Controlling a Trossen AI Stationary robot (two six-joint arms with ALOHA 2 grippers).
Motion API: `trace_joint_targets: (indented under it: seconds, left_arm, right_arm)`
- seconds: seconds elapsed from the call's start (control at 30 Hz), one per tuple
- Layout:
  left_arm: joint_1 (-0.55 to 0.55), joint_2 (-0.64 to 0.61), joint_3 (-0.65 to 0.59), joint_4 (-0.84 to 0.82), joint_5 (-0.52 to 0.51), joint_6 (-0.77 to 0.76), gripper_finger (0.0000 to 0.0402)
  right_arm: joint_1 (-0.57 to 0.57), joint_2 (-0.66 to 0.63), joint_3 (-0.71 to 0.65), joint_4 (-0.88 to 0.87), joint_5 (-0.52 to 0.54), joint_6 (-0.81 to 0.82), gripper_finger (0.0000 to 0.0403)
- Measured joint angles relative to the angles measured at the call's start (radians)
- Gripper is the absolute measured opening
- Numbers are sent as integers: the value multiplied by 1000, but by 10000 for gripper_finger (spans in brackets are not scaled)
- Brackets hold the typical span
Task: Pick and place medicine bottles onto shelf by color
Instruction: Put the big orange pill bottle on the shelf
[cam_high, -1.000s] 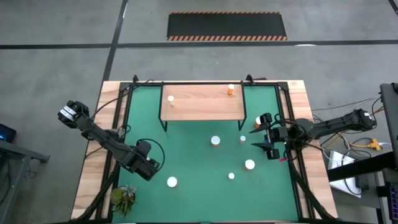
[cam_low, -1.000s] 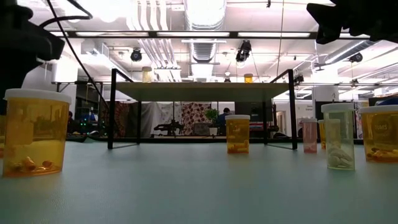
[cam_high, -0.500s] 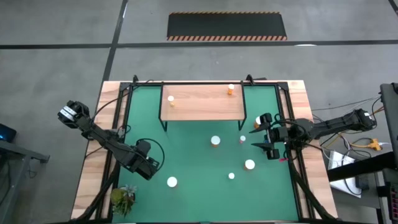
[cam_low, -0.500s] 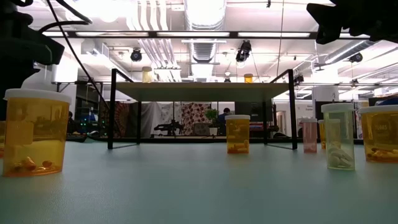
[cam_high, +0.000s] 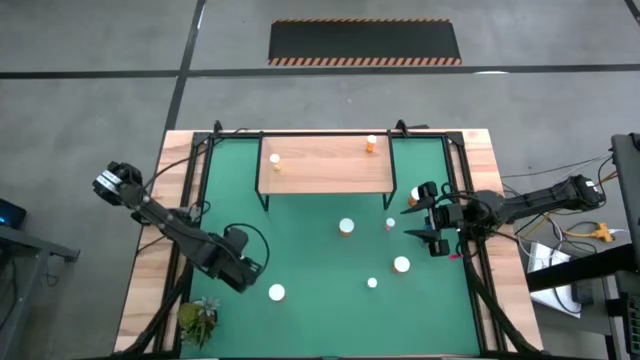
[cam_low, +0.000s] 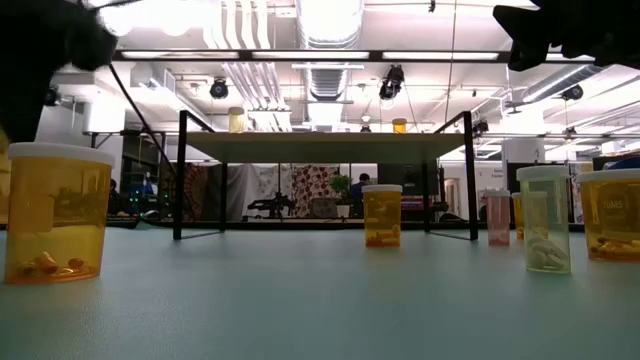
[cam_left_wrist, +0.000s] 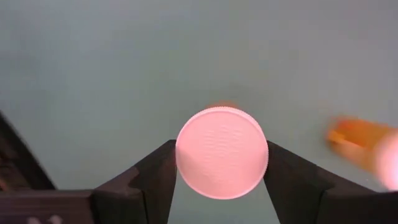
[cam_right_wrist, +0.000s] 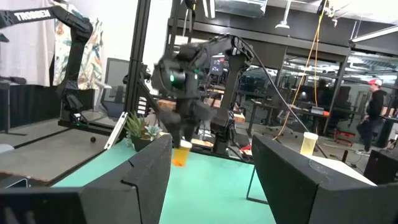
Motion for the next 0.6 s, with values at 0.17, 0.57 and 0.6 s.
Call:
trace_joint_targets:
  seconds: [0.17, 0.57, 0.6]
  left_arm:
    - [4, 11, 164, -3, -5, 103, 194]
    - [110, 298, 709, -114, -9, 584, 193]
    - [121, 330, 772, -154, -8, 619, 193]
  right_arm:
    - [0, 0, 0, 0, 0, 1, 215]
    - [0, 0, 0, -3, 0, 12, 215]
    - [0, 0, 0, -3, 0, 13, 215]
